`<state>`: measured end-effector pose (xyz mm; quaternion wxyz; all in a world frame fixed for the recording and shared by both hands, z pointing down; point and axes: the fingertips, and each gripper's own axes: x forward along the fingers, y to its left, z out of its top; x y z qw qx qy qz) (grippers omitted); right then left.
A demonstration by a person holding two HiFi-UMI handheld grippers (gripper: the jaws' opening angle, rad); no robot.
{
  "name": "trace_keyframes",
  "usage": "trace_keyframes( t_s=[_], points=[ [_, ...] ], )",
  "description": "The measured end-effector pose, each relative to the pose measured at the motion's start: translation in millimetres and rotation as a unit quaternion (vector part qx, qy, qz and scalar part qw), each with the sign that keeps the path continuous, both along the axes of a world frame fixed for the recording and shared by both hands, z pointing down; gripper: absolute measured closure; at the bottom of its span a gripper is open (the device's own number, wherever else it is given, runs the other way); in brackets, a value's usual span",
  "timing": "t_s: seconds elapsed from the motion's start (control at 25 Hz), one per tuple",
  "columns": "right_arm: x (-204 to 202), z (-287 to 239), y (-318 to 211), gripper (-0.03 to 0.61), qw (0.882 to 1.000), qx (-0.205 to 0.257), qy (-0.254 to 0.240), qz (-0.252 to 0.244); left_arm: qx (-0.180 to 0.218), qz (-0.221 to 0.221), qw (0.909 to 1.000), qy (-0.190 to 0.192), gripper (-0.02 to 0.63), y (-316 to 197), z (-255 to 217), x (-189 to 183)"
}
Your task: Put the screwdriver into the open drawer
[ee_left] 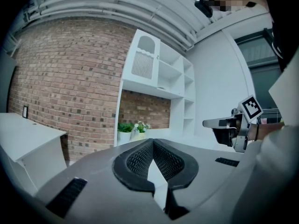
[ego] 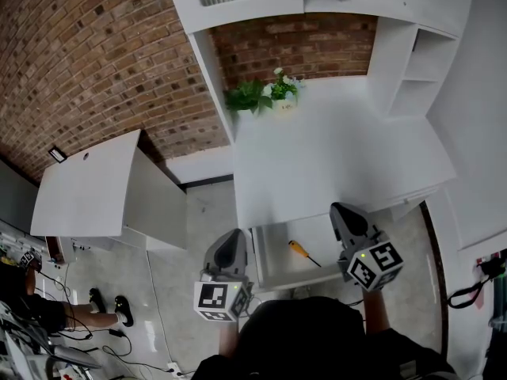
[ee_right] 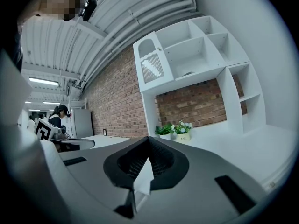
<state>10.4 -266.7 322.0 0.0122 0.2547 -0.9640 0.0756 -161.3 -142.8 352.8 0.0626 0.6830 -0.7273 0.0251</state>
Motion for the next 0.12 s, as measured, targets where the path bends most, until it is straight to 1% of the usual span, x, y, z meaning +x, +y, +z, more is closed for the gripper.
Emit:
trace_keyframes(
  t_s=[0.12],
  points=[
    [0.4, 0.0, -1.3, 0.565, 1.000, 0.002, 0.003, 0.003, -0.003, 0.001, 1.0000, -0.002, 0.606, -0.2, 1.5, -0.5]
  ],
)
